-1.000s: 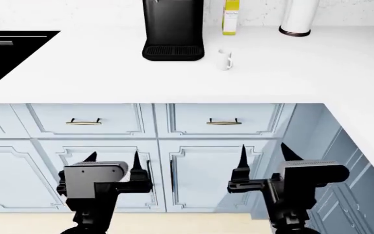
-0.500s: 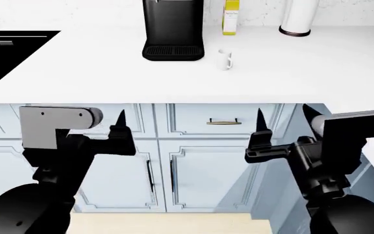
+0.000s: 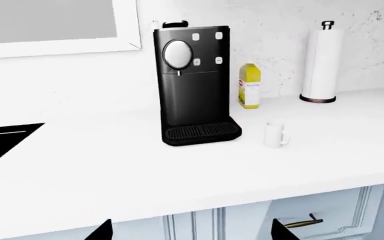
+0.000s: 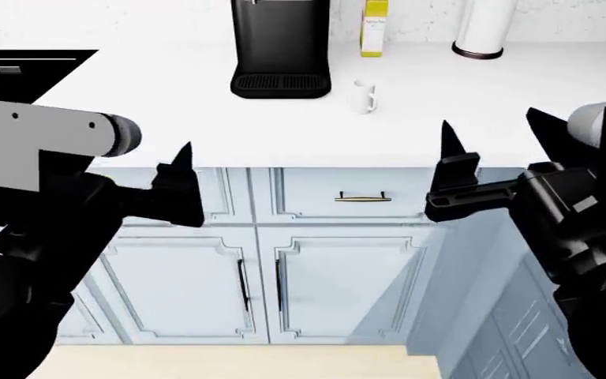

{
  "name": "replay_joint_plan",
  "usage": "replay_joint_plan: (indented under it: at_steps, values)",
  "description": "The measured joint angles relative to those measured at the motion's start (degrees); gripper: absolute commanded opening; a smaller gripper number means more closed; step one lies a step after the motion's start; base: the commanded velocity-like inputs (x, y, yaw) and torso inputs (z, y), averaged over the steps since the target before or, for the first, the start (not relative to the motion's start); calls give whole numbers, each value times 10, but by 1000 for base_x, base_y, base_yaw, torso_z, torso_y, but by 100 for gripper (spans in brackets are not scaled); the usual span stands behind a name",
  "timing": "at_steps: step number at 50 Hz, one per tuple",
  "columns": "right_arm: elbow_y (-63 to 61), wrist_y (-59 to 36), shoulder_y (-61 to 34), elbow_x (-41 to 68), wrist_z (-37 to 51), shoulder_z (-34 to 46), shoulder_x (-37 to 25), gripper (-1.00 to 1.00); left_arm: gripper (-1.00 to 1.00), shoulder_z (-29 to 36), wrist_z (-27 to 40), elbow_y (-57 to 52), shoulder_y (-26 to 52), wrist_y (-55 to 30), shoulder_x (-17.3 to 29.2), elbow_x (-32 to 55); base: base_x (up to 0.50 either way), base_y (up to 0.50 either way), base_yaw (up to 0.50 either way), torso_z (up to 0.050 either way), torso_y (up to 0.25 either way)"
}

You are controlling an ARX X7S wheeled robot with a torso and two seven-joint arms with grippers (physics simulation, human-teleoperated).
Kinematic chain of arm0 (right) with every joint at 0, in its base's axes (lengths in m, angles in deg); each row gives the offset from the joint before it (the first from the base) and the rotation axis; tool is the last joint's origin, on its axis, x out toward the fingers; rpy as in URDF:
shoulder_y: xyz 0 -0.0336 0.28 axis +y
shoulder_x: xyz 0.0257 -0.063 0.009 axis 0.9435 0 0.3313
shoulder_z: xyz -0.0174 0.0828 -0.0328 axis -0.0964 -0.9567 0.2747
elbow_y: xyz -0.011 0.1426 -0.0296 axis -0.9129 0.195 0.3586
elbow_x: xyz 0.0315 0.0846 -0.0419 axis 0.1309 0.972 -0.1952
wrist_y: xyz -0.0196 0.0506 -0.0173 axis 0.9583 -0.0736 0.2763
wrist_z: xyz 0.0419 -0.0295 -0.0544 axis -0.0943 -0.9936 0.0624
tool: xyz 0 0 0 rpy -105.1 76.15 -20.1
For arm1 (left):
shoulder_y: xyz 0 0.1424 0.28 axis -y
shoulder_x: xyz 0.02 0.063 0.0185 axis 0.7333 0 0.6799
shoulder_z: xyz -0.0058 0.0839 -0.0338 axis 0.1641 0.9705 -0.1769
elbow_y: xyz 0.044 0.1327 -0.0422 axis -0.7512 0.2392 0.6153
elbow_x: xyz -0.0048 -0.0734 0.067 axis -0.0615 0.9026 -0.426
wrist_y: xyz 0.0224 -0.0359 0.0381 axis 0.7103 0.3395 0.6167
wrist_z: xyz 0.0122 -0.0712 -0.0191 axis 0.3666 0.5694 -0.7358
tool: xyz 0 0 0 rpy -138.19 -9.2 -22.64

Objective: A wet mug is on the counter and needs to be dried. Pick it up and place it upside down in the open cabinet.

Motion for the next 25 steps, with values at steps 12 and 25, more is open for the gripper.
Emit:
replay_joint_plan:
  at_steps: [12,25]
  values:
    - [46,-11,-83,178,140,18,-59,100,100,54,150,49,95,41,83,190,0,0,0,0,0]
    - [103,4,-152,301,250,62,-102,100,100,98,225,87,167,88,135,291,57,-3,0,0,0]
